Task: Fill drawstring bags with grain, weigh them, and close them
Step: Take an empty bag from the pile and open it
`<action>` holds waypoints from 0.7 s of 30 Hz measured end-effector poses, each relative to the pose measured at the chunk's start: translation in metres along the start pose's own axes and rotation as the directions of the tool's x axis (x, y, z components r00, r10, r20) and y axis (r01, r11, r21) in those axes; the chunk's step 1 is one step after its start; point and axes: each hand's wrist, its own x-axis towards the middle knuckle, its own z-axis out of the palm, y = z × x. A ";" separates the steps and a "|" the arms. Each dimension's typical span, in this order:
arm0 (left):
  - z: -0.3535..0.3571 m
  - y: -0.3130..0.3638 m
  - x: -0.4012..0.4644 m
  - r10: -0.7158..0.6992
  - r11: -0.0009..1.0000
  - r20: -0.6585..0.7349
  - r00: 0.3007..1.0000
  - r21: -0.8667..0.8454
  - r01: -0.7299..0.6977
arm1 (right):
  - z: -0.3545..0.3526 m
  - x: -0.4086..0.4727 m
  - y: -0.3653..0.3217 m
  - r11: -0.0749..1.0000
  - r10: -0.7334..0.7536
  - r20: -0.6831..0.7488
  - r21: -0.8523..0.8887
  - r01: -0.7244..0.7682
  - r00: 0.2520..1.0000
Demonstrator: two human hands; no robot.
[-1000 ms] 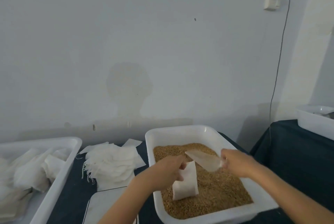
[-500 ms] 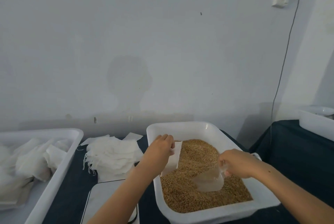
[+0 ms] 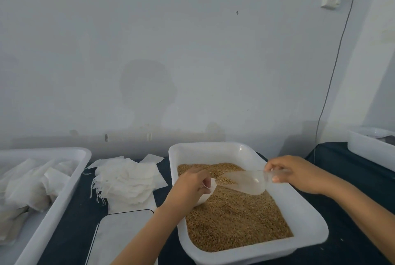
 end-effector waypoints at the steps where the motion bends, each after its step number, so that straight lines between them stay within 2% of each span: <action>1: 0.001 0.000 -0.001 -0.005 1.000 -0.004 1.000 -0.008 0.005 | -0.001 0.003 -0.004 1.000 0.004 -0.002 -0.026 -0.004 1.000; 5: 0.004 -0.001 -0.005 -0.025 1.000 -0.006 1.000 -0.020 0.025 | -0.003 0.016 -0.022 0.974 0.070 0.001 -0.215 -0.068 0.998; 7: 0.003 -0.001 -0.005 -0.027 0.999 -0.009 1.000 -0.029 0.027 | -0.004 0.021 -0.030 0.953 0.041 -0.030 -0.298 -0.048 0.999; 12: 0.002 -0.002 -0.004 -0.043 0.999 -0.020 0.999 -0.031 0.042 | -0.010 0.030 -0.051 0.874 -0.144 -0.106 -0.480 0.076 0.984; 17: 0.002 -0.003 -0.005 -0.061 0.998 -0.053 0.997 -0.028 0.060 | -0.008 0.031 -0.057 0.646 -0.442 -0.183 -0.744 0.170 0.878; 21: 0.002 -0.004 -0.003 -0.102 0.995 -0.061 0.993 -0.001 0.102 | -0.006 0.027 -0.054 0.517 -0.540 -0.179 -0.842 0.156 0.823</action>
